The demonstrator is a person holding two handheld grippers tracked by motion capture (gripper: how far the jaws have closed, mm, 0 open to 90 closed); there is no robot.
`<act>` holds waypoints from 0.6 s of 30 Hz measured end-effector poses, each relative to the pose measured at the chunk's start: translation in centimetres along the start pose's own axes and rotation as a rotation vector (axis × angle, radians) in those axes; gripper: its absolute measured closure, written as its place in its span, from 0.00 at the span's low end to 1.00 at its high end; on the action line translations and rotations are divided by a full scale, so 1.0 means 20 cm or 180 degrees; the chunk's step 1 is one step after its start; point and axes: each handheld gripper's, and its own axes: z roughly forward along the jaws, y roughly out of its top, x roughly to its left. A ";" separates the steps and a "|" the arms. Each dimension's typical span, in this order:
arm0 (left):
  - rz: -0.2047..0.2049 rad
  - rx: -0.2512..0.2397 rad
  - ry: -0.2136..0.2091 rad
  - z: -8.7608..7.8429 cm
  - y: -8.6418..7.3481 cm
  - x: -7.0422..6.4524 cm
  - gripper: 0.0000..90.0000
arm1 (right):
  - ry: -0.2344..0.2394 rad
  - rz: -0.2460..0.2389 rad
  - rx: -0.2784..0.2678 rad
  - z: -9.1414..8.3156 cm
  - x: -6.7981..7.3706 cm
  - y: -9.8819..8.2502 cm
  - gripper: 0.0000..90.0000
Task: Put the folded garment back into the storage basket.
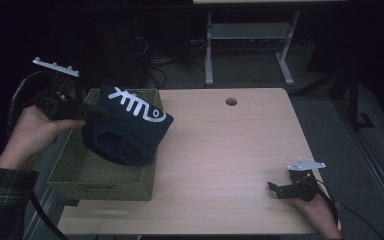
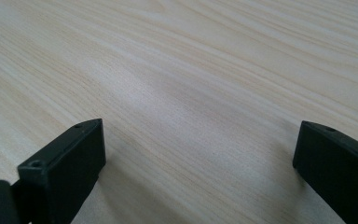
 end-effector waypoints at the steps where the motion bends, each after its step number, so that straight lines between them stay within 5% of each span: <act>1: -0.0018 -0.0007 0.0020 -0.02 -0.02 0.01 0.81 | 0.0000 0.0000 0.0001 0.00 0.00 0.00 0.02; 10: -0.0202 -0.0040 0.0102 -0.06 -0.14 0.11 0.81 | -0.0002 0.0000 0.0000 0.00 0.00 0.00 0.02; 18: -0.0449 0.0013 0.0136 0.01 -0.26 0.24 0.81 | -0.0001 0.0001 0.0009 0.00 0.00 0.00 0.02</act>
